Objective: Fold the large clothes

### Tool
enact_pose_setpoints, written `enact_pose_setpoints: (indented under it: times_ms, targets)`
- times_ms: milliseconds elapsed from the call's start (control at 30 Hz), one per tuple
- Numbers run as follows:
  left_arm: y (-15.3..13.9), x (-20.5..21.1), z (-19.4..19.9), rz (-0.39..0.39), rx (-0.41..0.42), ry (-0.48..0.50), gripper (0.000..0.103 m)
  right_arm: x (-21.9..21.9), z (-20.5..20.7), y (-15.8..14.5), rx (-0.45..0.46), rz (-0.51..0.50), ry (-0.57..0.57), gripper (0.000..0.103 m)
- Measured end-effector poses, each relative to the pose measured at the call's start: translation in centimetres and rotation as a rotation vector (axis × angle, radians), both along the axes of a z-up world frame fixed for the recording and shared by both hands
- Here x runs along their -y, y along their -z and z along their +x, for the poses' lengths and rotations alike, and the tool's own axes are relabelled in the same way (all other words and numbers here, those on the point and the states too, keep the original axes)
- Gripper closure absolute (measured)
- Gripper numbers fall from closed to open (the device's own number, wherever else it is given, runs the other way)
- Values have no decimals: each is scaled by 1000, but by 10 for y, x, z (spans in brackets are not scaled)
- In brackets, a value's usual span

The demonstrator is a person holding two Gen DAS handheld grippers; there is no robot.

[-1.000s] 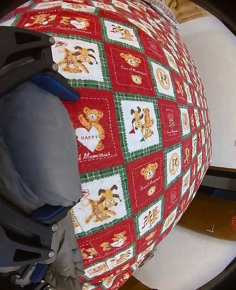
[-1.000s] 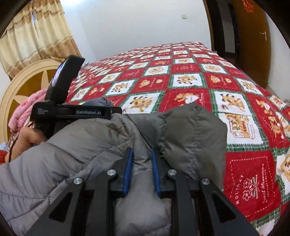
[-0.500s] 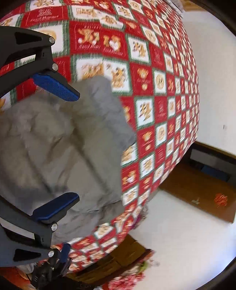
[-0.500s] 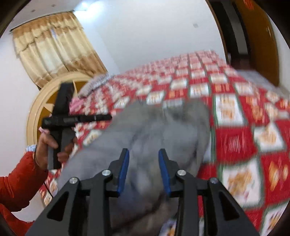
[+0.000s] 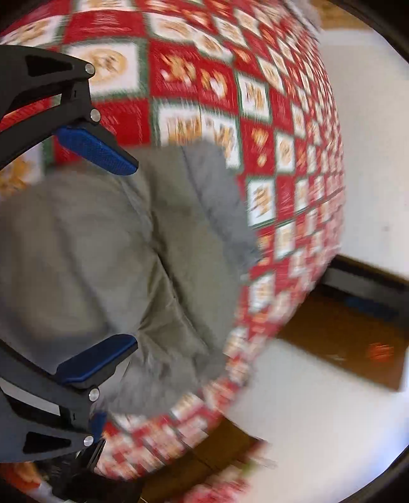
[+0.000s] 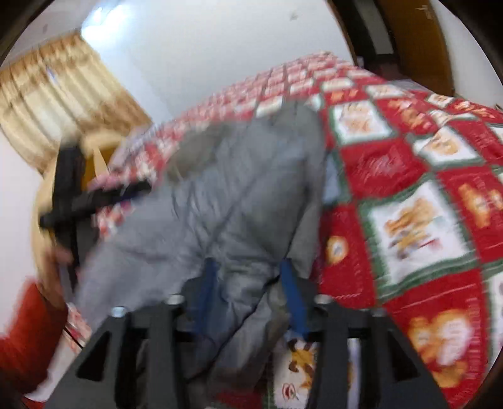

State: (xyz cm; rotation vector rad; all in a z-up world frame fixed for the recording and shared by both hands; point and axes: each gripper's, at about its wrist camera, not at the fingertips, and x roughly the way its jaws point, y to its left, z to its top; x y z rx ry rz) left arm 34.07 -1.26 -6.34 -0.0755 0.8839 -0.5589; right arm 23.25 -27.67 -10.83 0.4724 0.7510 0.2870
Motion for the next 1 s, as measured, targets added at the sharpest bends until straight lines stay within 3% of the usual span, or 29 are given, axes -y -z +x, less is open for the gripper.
enact_pose_setpoints:
  times_ms: [33,67,133,267,333,367,500,700,833,900,933,1000]
  targets:
    - [-6,-18,-7,-46,22,-31,1,8,-4,-10,50,20,19,16]
    - [-7,-34,-11,-84,32,-64,1,12,-3,-16,79,26,29,0]
    - [3,-55,-9,-164,-8,-113,1,16,10,-22,78,9,21,0]
    - [54,-81,10,-440,-249,-200,1,8,49,3,-16,-67,3,0]
    - [74,-81,15,-520,-327,-195,1,7,59,22,-69,-40,-13,0]
    - [80,-77,15,-519,-334,-188,1,7,64,29,-80,-25,-23,0]
    - [74,-51,10,-421,-228,-63,1,1,78,43,-93,29,-75,0]
    - [78,-37,8,-549,-219,14,1,-15,85,49,-85,51,-155,0]
    - [81,-18,13,-496,-186,42,1,-30,94,50,-100,-6,-184,0]
    - [80,-18,11,-501,-178,29,5,-33,93,47,-109,23,-208,21]
    - [79,-19,9,-508,-176,31,12,-34,90,48,-126,112,-239,44]
    - [75,-26,-1,-554,-184,31,25,-39,81,50,-144,155,-239,52]
